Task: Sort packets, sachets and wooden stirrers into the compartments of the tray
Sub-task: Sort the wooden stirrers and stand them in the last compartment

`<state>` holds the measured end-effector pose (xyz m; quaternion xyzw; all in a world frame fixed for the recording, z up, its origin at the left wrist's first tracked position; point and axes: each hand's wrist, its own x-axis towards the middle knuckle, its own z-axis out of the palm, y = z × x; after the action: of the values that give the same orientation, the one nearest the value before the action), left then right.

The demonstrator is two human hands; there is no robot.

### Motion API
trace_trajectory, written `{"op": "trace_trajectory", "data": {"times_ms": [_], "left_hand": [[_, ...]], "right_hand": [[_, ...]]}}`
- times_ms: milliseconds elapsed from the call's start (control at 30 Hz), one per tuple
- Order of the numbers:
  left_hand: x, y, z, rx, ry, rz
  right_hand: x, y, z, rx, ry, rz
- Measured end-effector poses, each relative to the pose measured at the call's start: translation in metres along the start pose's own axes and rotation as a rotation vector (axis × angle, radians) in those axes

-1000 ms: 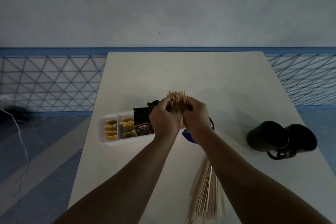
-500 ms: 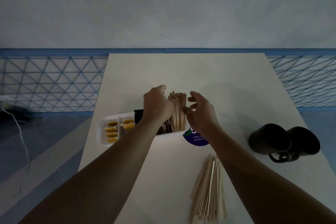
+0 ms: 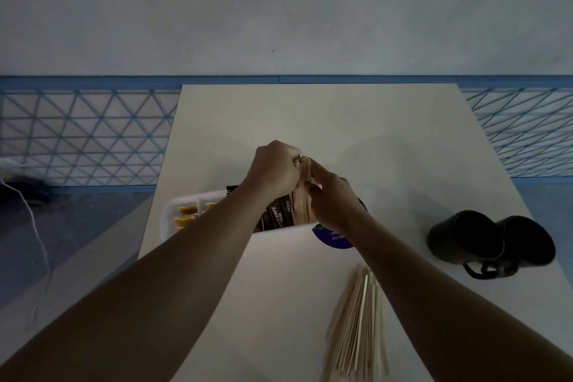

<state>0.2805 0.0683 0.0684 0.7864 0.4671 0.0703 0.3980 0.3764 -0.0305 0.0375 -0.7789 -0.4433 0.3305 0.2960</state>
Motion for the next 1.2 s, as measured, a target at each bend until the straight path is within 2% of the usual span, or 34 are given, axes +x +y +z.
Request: {"op": "trace_trajectory", "data": {"times_ms": [167, 300, 500, 767, 900, 1067, 1200], "left_hand": [[-0.004, -0.007, 0.003, -0.073, 0.062, -0.01], [-0.008, -0.006, 0.002, -0.065, 0.065, 0.002], [-0.013, -0.001, -0.001, -0.058, 0.137, -0.004], [-0.038, 0.009, 0.001, -0.105, 0.217, 0.117], [-0.056, 0.01, 0.014, -0.15, 0.188, 0.151], [-0.079, 0.003, 0.048, -0.186, 0.018, 0.114], [-0.101, -0.006, 0.081, -0.124, -0.106, 0.092]], "right_hand": [[0.002, 0.001, 0.005, -0.116, 0.059, -0.07], [0.001, 0.003, 0.008, -0.144, 0.025, -0.075], [-0.003, 0.005, 0.004, -0.184, 0.042, -0.018], [-0.024, 0.013, -0.007, -0.162, 0.11, 0.078], [-0.045, 0.023, -0.011, -0.121, 0.143, 0.089], [-0.081, 0.044, -0.013, -0.087, 0.217, 0.127], [-0.115, 0.065, -0.011, -0.081, 0.232, 0.169]]}}
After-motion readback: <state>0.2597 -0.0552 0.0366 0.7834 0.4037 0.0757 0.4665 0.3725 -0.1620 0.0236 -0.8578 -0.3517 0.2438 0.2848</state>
